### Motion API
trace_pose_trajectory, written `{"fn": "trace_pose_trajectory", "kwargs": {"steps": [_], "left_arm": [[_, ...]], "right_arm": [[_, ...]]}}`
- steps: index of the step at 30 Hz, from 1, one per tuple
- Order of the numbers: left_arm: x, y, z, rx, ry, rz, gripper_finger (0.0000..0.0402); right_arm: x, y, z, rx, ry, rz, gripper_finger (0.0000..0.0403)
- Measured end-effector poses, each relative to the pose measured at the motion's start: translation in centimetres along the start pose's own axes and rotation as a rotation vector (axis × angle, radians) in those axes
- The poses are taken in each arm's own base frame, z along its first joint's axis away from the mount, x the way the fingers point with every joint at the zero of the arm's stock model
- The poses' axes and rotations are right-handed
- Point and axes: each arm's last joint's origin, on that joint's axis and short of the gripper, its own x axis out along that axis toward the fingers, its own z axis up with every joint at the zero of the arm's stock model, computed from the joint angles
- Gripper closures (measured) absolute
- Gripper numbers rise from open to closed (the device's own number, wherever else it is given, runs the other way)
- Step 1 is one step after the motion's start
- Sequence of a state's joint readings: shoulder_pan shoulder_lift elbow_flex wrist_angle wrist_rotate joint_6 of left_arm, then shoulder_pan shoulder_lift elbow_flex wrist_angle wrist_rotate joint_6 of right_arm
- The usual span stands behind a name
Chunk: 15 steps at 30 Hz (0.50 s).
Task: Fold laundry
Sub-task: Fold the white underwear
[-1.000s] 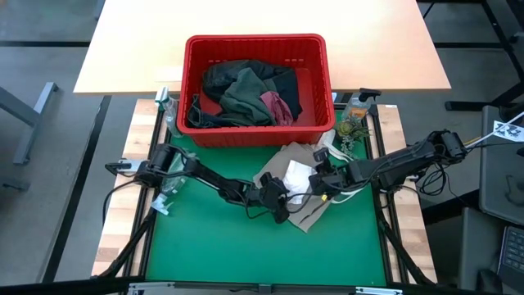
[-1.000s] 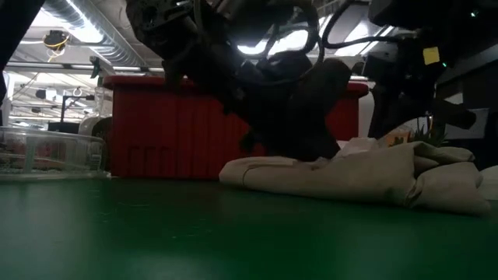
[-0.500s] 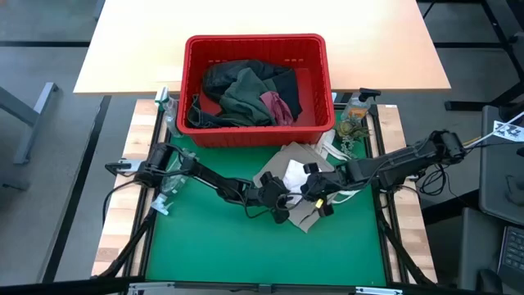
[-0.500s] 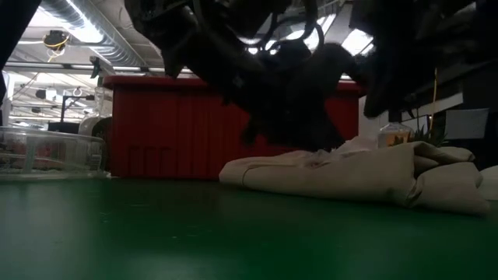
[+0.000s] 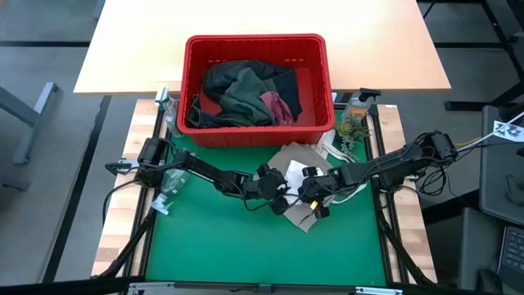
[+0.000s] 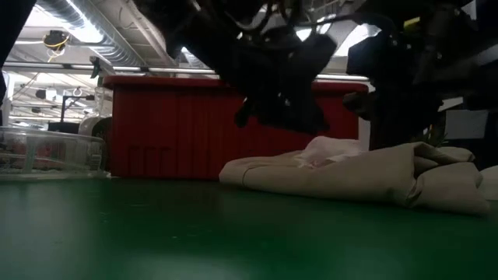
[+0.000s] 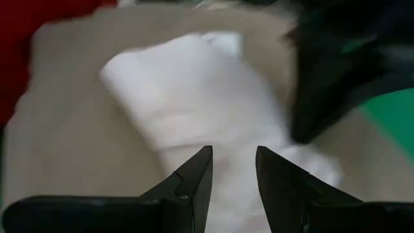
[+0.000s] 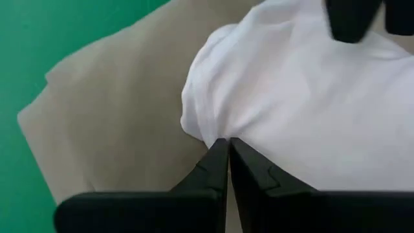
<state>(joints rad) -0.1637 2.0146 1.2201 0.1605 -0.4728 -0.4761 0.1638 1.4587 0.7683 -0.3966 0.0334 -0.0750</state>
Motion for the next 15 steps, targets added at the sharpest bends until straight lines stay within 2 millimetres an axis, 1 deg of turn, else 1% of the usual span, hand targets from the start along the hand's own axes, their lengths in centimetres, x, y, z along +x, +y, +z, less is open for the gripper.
{"fn": "trace_pose_trajectory", "kwargs": {"steps": [8,15], "left_arm": [[0.8,2.1,-0.5,0.022,0.109,0.078,0.0288],[0.8,2.4,-0.8,0.040,0.146,0.093,0.0288]], "right_arm": [[0.0,0.0,0.0,0.000,0.003,0.000,0.0384],[0.0,0.0,0.0,0.000,0.003,0.000,0.0384]]}}
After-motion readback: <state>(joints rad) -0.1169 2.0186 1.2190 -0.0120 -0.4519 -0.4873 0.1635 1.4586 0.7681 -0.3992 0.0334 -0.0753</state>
